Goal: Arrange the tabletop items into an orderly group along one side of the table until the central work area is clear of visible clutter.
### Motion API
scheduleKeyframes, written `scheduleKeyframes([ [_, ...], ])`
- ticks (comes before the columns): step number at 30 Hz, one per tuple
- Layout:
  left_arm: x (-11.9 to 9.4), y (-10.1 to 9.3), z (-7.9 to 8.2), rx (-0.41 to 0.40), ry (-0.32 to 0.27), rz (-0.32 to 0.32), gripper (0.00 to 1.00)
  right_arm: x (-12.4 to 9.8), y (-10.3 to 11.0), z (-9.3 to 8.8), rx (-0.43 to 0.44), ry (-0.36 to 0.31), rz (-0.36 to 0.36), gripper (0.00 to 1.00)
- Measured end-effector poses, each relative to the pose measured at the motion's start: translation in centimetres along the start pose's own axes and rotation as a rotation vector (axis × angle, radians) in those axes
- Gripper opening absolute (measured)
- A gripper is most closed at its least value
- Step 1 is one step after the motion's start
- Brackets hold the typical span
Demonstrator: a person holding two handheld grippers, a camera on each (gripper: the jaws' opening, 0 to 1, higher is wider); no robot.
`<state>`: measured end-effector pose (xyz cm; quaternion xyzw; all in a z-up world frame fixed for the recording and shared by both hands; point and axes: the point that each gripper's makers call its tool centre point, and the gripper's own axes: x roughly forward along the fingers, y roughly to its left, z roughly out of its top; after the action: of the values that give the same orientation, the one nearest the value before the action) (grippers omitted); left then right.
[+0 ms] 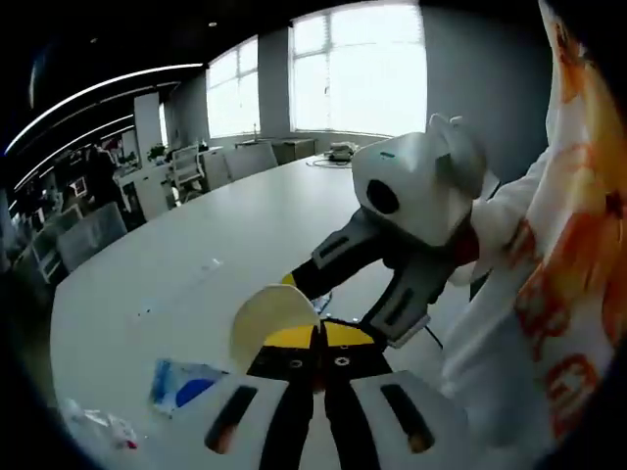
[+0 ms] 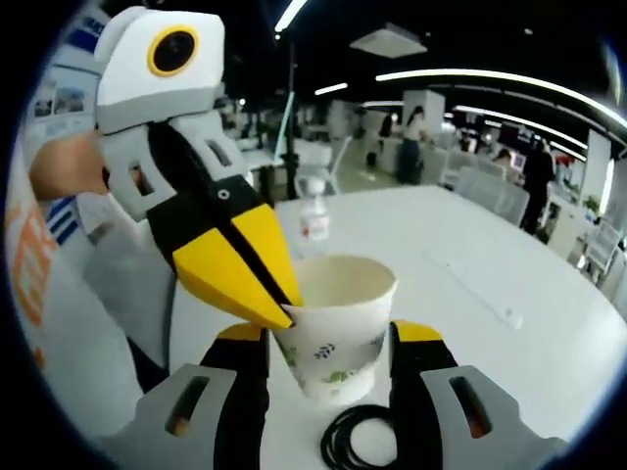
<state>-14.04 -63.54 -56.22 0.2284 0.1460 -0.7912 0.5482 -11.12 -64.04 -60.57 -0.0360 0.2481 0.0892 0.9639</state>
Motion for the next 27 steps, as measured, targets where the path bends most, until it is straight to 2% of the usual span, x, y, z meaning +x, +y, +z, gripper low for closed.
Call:
scheduleKeyframes([
  [7,-1.0,2.2,-2.3,0.049,0.075,0.054,0.00,-1.2,-0.5,-2.1,0.060,0.025,-0.024,0.51],
  [9,-1.7,3.4,-3.8,0.084,0.135,0.093,0.00,-1.6,-0.6,-2.7,0.067,0.035,-0.032,0.51],
  [11,-2.1,4.1,-4.7,0.099,0.153,0.114,0.00,-2.2,-0.8,-3.5,0.087,0.044,-0.046,0.51],
  [13,-2.6,5.0,-5.6,0.077,0.157,0.131,0.00,-2.8,-1.1,-4.0,0.118,0.042,-0.063,0.51],
  [15,-3.4,6.2,-6.9,0.077,0.184,0.164,0.00,-3.4,-1.4,-4.6,0.135,0.049,-0.081,0.51],
  [18,-4.7,8.5,-9.2,0.120,0.247,0.223,0.00,-4.1,-2.0,-5.5,0.151,0.065,-0.107,0.50],
  [22,-5.4,10.1,-10.7,0.135,0.249,0.231,0.00,-4.7,-2.3,-5.8,0.169,0.065,-0.121,0.50],
  [27,-6.4,12.1,-13.3,0.165,0.300,0.236,0.00,-4.7,-2.0,-6.0,0.174,0.073,-0.124,0.50],
])
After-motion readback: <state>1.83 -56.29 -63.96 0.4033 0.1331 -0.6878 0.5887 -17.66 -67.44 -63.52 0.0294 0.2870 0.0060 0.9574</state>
